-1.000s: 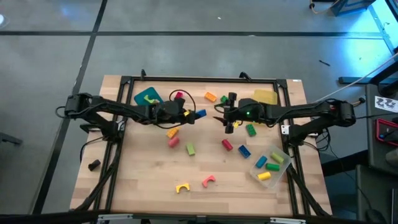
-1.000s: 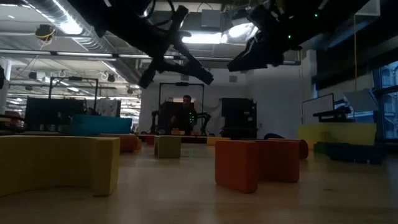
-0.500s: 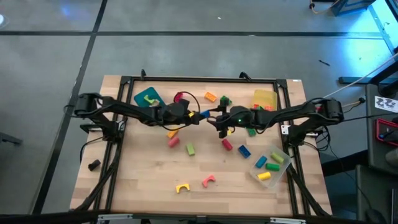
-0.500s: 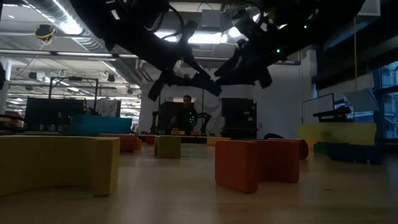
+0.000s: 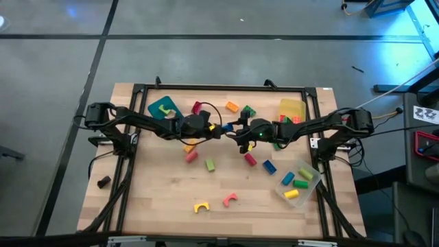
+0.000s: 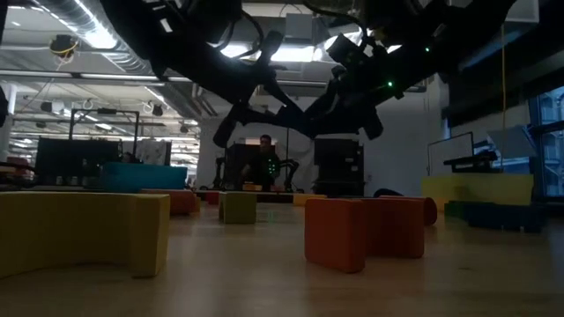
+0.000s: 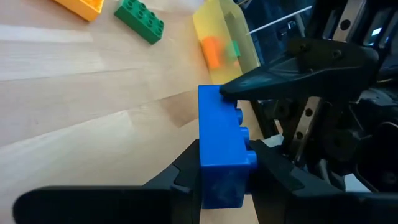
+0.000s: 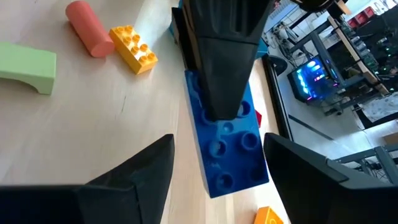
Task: Sort blocks by size
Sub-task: Put the blue game piece into the yellow bin
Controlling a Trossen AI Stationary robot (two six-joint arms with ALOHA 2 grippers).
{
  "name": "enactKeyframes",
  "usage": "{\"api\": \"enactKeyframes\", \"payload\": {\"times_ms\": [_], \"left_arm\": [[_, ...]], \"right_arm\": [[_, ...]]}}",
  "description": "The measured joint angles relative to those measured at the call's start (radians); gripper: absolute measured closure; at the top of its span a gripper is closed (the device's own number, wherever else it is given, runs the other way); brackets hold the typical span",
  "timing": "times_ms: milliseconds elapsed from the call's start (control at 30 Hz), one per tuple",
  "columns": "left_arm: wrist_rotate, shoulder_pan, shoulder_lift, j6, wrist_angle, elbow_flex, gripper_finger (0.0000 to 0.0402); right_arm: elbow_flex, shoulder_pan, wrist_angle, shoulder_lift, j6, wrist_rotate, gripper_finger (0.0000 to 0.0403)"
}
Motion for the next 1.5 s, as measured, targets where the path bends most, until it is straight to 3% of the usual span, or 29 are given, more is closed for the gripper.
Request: {"api": "enactKeyframes", "payload": {"times_ms": [467, 567, 767, 833, 1033, 1167, 1400, 1500], "left_arm": [[0.011, -0.027, 0.0, 0.033, 0.002, 0.0, 0.031], [0.011, -0.027, 0.0, 0.034, 0.002, 0.0, 0.031], [0.012, -0.027, 0.0, 0.083, -0.002, 0.0, 0.0309], [0.012, -0.027, 0.0, 0.125, -0.001, 0.0, 0.0307], [0.023, -0.027, 0.0, 0.181, -0.003, 0.0, 0.0268], [0.106, -0.011, 0.0, 0.203, -0.013, 0.0, 0.0236], [0.273, 0.038, -0.006, 0.272, -0.022, 0.0, 0.0214], [0.279, 0.058, -0.01, 0.328, -0.032, 0.0, 0.0216]], "right_arm": [[0.0, 0.0, 0.001, 0.0, 0.004, -0.001, 0.0157], [0.0, 0.0, 0.0, 0.0, 0.011, -0.004, 0.0177], [-0.002, 0.0, -0.006, 0.0, 0.009, -0.053, 0.0255], [-0.002, 0.0, -0.006, 0.0, 0.008, -0.051, 0.0257], [-0.002, 0.0, -0.052, 0.0, 0.026, -0.052, 0.0257], [0.0, 0.0, -0.121, -0.006, 0.068, -0.048, 0.0254], [-0.001, -0.001, -0.298, -0.071, 0.068, 0.138, 0.0253], [0.0, -0.001, -0.406, -0.126, 0.068, 0.241, 0.0252]]}}
